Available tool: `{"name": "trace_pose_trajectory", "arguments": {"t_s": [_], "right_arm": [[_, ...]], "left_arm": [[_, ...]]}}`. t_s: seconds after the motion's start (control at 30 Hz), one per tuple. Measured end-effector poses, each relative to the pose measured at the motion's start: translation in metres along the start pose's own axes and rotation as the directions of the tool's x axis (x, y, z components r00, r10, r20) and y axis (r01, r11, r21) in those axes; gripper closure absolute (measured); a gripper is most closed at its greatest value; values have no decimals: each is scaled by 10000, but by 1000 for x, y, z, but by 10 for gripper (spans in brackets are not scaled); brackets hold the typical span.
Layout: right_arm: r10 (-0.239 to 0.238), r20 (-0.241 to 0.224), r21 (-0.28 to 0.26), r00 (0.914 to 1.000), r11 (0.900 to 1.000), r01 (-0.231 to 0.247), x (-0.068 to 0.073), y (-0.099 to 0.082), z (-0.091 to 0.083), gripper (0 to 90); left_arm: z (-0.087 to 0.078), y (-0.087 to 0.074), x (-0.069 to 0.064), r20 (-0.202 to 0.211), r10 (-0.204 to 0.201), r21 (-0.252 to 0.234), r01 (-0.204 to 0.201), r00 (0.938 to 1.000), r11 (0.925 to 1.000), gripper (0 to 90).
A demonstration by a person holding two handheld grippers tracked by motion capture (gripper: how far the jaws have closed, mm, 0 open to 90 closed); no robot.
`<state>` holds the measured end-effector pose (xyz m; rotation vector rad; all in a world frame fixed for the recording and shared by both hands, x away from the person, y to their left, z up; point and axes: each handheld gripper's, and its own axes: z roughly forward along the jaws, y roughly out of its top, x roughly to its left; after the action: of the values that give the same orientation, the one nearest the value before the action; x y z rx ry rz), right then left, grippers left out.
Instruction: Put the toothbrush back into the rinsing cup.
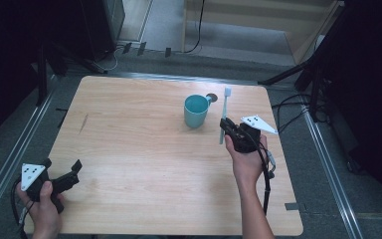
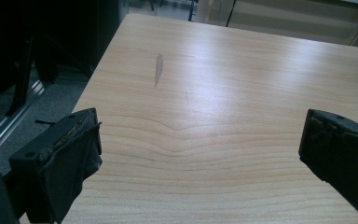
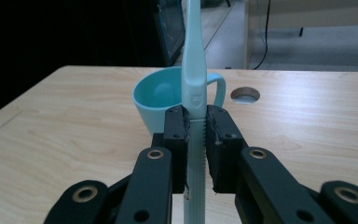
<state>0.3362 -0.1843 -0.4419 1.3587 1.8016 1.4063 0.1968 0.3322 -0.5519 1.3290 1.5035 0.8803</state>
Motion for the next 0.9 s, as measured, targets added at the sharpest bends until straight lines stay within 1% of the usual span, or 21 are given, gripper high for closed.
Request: {"name": "trace_pose_trajectory", "arguments": {"t_s": [0.03, 0.1, 0.13, 0.17, 0.2, 0.23, 0.27, 0.3, 0.37, 0.43, 0.47, 0.5, 0.53, 0.57, 0.67, 0.7, 0.73, 0.77, 0.8, 0.87, 0.9], "right_arm": [[26, 183, -136, 9998, 9999, -24, 0, 1, 3, 798], [79, 219, -220, 9997, 9997, -74, -1, 2, 4, 798], [166, 349, -442, 9993, 9989, -151, -1, 4, 6, 798], [166, 349, -442, 9993, 9989, -151, -1, 4, 6, 798], [109, 421, -678, 9991, 9977, -80, 0, 6, 8, 798], [109, 421, -678, 9991, 9977, -80, 0, 6, 8, 798], [-144, 521, -952, 9985, 9953, 193, 1, 7, 10, 798], [-144, 521, -952, 9985, 9953, 193, 1, 7, 10, 798], [-319, 652, -1277, 9974, 9910, 401, 4, 11, 15, 798], [-394, 703, -1356, 9967, 9896, 487, 5, 12, 17, 798], [-653, 789, -1589, 9947, 9843, 773, 7, 14, 22, 798], [-653, 789, -1589, 9947, 9843, 773, 7, 14, 22, 798], [-753, 871, -1753, 9933, 9804, 897, 9, 17, 25, 797], [-753, 871, -1753, 9933, 9804, 897, 9, 17, 25, 797], [-648, 691, -2122, 9955, 9741, 781, 13, 21, 32, 797], [-648, 691, -2122, 9955, 9741, 781, 13, 21, 32, 797], [-713, 711, -2214, 9949, 9714, 854, 16, 23, 36, 797], [-713, 711, -2214, 9949, 9714, 854, 16, 23, 36, 797], [-585, 572, -2276, 9966, 9712, 701, 19, 25, 40, 797], [-586, 537, -2344, 9968, 9696, 697, 19, 26, 42, 797], [-613, 425, -2345, 9972, 9696, 696, 23, 28, 47, 798]], "left_arm": [[0, 0, 0, 0, 12, 11, -12, 10000, 10000, 0], [0, 0, 0, 3, 6, 3, -6, 10000, 10000, 0], [0, 0, 0, 4, -4, -7, 4, 10000, 10000, 0], [0, 0, 0, 4, -4, -7, 4, 10000, 10000, 0], [0, 0, 0, 4, -3, 2, 3, 10000, 10000, 0], [0, 0, 0, 4, -3, 2, 3, 10000, 10000, 0], [0, 0, 0, 6, -7, -10, 7, 10000, 10000, 0], [0, 0, 0, 12, 1, -5, -1, 10000, 10000, 0], [0, 0, 0, 19, -20, -3, 20, 10000, 10000, 0], [0, 0, 1, 20, -34, 2, 34, 10000, 10000, 0], [0, 0, 1, 25, -44, 7, 44, 10000, 10000, 0], [0, 0, 1, 25, -44, 7, 44, 10000, 10000, 0], [0, 0, 1, 30, -43, 0, 43, 10000, 10000, 0], [0, 0, 1, 33, -47, -15, 47, 10000, 10000, 0], [0, 0, 1, 58, -89, -39, 89, 9999, 10000, 0], [0, 0, 1, 58, -89, -39, 89, 9999, 10000, 0], [0, 0, 1, 56, -113, -42, 113, 9999, 9999, 0], [0, 0, 1, 56, -113, -42, 113, 9999, 9999, 0], [0, 0, 1, 59, -121, -32, 121, 9999, 9999, 0], [-1, 0, 1, 61, -125, -31, 125, 9999, 9999, 0], [-1, 0, 1, 71, -141, -29, 141, 9999, 9999, 0]]}}
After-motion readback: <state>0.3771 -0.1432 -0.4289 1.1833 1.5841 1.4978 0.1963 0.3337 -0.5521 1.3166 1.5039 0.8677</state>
